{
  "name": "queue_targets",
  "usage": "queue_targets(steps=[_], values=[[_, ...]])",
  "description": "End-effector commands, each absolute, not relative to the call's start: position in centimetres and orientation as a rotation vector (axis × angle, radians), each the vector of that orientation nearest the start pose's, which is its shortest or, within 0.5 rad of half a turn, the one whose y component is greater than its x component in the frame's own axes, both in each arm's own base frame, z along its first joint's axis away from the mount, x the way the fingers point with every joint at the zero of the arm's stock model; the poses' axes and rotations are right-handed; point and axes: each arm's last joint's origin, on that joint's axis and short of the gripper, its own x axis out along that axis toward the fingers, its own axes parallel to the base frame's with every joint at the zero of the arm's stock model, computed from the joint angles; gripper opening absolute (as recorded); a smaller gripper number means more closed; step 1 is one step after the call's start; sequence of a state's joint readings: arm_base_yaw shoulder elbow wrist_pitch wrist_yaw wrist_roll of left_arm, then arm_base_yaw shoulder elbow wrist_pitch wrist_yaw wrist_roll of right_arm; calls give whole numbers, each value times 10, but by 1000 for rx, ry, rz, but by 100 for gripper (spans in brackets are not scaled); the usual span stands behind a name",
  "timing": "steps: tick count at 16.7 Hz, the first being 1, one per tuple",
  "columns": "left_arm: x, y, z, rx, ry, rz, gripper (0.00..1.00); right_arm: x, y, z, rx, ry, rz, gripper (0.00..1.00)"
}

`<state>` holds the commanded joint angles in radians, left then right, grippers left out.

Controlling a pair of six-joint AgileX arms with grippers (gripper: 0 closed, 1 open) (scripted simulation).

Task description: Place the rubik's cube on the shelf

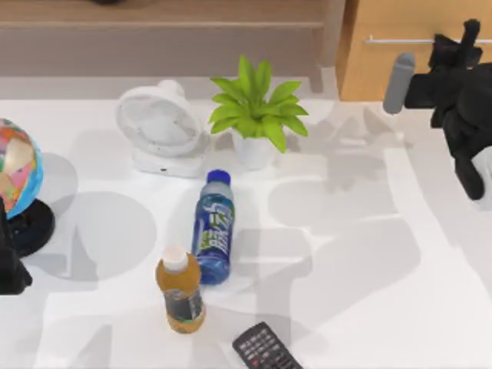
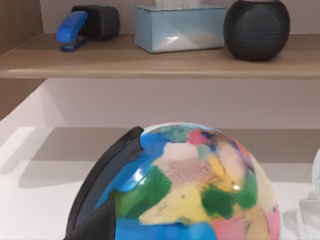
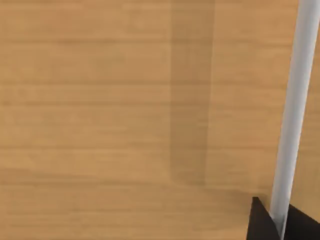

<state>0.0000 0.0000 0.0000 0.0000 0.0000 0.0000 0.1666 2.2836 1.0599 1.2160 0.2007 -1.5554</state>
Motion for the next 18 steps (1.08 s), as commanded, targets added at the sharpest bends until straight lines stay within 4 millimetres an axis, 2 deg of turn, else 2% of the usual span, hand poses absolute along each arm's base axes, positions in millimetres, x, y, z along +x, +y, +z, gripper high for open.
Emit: queue_targets(steps=[3,9,11,15,18], values=[[106,-1,160,0,0,0,100,422,72,91,-1567,0,-6,0],[106,-1,160,0,0,0,100,373,71,88,-1567,14,2,0],[106,-1,160,0,0,0,100,367,71,88,-1569,10,-2,0],[106,-1,160,0,0,0,100,367,71,88,-1569,12,0,0],[106,-1,160,0,0,0,100,351,72,89,-1567,4,-5,0]])
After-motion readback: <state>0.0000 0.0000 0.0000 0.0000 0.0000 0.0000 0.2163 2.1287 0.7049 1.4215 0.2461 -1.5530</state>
